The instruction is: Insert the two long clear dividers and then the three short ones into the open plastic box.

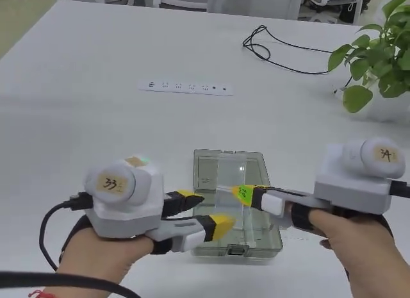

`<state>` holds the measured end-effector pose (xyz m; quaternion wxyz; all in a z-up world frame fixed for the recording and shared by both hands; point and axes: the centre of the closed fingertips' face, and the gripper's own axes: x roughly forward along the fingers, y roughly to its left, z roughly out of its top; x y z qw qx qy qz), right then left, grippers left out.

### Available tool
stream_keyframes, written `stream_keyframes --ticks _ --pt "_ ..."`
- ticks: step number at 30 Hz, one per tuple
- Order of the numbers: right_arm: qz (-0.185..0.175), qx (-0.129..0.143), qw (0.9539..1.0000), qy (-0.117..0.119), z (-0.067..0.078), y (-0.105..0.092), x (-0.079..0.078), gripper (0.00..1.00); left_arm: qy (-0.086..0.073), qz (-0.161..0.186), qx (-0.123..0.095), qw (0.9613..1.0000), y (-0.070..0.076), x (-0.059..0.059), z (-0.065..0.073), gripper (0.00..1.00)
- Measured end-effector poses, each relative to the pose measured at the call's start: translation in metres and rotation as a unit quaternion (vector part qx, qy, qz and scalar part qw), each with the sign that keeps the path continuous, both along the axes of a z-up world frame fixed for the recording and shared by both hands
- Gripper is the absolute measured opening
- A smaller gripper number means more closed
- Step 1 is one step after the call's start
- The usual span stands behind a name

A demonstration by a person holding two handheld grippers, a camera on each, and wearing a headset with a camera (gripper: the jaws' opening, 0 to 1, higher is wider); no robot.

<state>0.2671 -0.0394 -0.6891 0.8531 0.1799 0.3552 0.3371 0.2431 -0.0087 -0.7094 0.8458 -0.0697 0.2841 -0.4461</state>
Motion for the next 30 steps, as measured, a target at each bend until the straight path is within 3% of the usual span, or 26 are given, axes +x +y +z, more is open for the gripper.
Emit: stream_keyframes --ticks 9,15,21,27,30 --pt "0.002 -0.011 0.9999 0.012 0.000 -0.005 0.007 0.07 -0.017 -0.025 0.032 0.9990 0.017 -0.001 -0.011 0.59" --pt "0.003 -0.036 0.9992 0.015 0.000 -0.009 0.015 0.07 -0.033 -0.053 0.049 0.9969 0.023 -0.004 -0.015 0.74" --pt "0.008 -0.061 0.9976 0.030 -0.003 -0.008 0.018 0.07 -0.035 -0.069 0.054 0.9955 0.028 -0.005 -0.019 0.84" --pt "0.008 -0.103 0.9921 0.071 -0.013 -0.009 0.013 0.07 -0.042 -0.086 0.058 0.9938 0.031 -0.005 -0.025 0.92" --pt "-0.003 -0.115 0.9876 0.107 -0.019 -0.011 0.013 0.07 -0.046 -0.096 0.058 0.9926 0.032 -0.006 -0.028 0.96"
